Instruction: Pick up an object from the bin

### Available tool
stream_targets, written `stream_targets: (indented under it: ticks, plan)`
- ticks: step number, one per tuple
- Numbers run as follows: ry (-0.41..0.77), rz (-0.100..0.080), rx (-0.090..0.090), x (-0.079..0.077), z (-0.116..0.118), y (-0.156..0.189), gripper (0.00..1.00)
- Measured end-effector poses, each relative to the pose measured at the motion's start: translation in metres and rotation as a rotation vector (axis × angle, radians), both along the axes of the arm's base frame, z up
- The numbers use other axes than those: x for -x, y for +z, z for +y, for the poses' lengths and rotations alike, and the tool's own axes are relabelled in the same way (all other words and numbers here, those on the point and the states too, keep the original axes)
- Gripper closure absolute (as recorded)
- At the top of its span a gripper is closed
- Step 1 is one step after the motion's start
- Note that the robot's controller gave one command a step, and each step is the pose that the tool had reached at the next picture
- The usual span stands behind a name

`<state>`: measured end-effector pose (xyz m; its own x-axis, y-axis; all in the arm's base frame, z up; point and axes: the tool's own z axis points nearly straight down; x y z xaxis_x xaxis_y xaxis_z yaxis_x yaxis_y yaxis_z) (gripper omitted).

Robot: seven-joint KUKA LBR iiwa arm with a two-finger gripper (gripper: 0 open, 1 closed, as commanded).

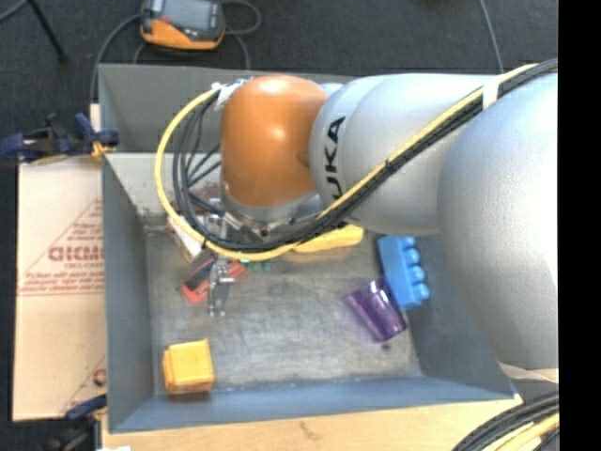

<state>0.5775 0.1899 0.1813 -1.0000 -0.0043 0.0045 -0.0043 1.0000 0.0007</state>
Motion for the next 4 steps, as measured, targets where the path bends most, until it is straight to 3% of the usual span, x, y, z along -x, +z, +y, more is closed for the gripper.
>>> stream_targets:
  ticks: [1,2,3,4]
  plan:
    - [-0.003,-0.007,-0.001,-0.002,-0.001,0.004,0.00]
    - [0.083,-0.025,-0.012,-0.018,-0.035,-0.100,1.00]
    - [0.082,-0.025,-0.012,-0.018,-0.035,-0.100,1.00]
    - [0.074,-0.004,-0.001,-0.015,-0.041,-0.061,1.00]
